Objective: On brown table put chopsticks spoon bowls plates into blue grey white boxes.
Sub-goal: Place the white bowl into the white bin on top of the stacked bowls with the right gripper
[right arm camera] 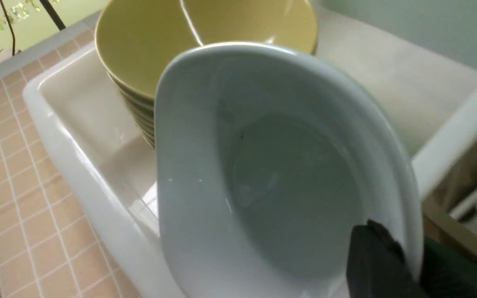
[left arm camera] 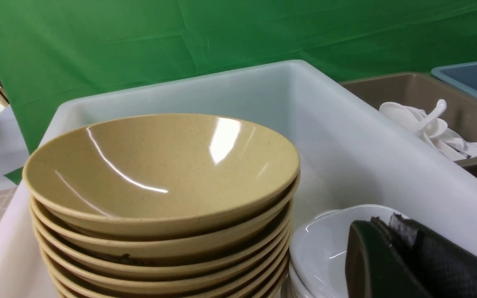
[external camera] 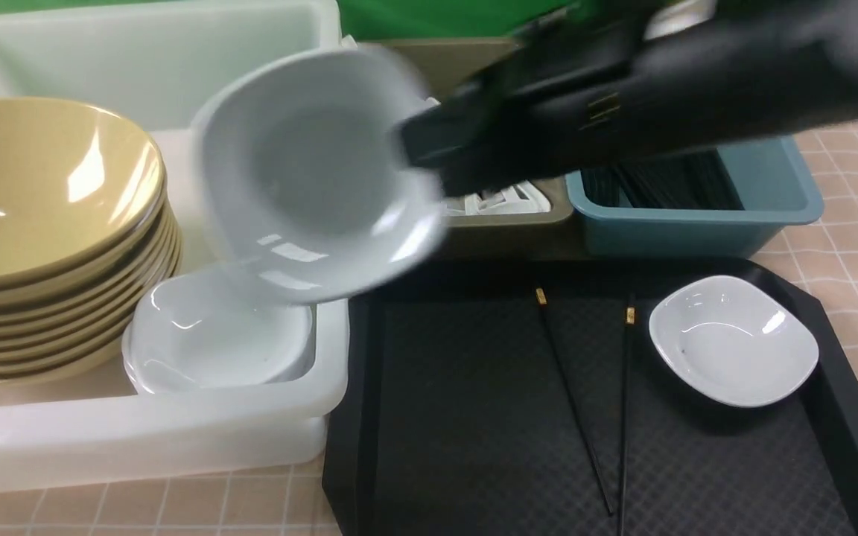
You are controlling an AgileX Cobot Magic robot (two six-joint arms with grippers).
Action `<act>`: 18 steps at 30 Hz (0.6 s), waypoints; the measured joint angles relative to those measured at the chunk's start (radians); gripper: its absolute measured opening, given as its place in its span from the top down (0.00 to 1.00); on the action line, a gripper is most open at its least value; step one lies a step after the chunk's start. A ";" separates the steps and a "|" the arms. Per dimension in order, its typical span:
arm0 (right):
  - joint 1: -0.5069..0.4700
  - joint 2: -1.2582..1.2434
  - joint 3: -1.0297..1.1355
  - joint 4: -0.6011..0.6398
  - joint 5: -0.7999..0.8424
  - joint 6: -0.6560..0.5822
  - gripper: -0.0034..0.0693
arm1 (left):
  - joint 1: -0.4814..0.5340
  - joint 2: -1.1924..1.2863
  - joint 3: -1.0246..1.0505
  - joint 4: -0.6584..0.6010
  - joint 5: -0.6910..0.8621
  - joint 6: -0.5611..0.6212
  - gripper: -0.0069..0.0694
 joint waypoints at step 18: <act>-0.106 0.005 0.000 -0.230 0.206 0.051 0.33 | 0.000 0.000 0.000 0.000 0.006 0.000 0.91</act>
